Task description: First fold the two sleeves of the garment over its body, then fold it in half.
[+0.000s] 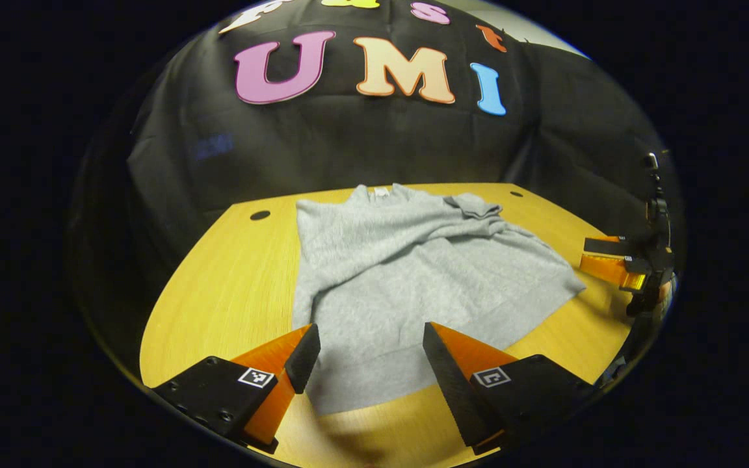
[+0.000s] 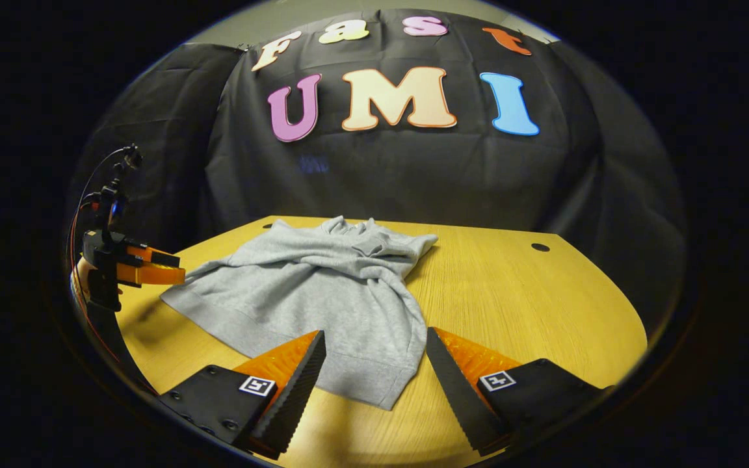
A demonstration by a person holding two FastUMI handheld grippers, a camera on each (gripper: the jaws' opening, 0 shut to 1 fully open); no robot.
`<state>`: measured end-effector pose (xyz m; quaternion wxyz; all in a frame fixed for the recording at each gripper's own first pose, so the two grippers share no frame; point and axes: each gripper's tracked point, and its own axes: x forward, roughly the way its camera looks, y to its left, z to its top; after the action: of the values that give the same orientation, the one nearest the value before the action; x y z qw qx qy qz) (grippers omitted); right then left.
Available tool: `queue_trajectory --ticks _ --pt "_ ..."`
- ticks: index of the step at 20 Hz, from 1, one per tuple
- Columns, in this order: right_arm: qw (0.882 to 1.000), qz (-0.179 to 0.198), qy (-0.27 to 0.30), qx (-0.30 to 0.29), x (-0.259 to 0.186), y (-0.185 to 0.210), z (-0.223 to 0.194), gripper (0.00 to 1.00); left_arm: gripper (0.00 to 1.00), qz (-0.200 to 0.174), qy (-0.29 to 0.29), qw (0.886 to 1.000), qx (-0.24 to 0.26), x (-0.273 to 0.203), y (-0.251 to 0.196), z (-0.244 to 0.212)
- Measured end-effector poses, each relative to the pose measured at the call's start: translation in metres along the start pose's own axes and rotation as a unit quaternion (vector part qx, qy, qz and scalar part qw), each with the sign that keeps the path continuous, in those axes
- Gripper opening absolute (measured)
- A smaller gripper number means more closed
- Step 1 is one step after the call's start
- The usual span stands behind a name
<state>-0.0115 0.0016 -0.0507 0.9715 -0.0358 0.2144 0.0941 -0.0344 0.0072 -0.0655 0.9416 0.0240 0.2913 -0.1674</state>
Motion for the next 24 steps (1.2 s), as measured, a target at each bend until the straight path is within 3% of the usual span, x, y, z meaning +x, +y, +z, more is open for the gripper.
queue_trajectory --ticks 10,14,16,18,19,21,24 --pt "0.997 0.004 0.083 0.000 0.013 0.005 -0.045 0.98 0.92 0.015 0.054 0.998 -0.009 -0.004 0.010 -0.034" --pt "0.995 0.008 0.096 0.010 0.014 0.003 -0.049 0.94 0.93 0.017 0.049 0.999 -0.005 -0.003 0.012 -0.033" --pt "0.995 0.014 0.102 0.015 0.015 0.003 -0.050 0.99 0.93 0.016 0.055 0.998 -0.005 -0.004 0.012 -0.034" --pt "0.994 0.018 0.104 0.013 0.014 0.004 -0.051 0.94 0.93 0.015 0.058 0.998 -0.009 -0.003 0.011 -0.035" --pt "0.994 0.019 0.104 0.012 0.014 0.004 -0.051 0.98 0.93 0.013 0.056 0.998 -0.009 -0.004 0.011 -0.034" --pt "0.994 0.027 0.105 0.010 0.012 0.008 -0.051 0.96 0.89 0.012 0.057 0.998 -0.010 -0.003 0.011 -0.034" --pt "0.994 0.041 0.106 0.003 0.013 0.017 -0.051 0.81 0.87 0.008 0.062 0.998 -0.010 -0.005 0.010 -0.034"
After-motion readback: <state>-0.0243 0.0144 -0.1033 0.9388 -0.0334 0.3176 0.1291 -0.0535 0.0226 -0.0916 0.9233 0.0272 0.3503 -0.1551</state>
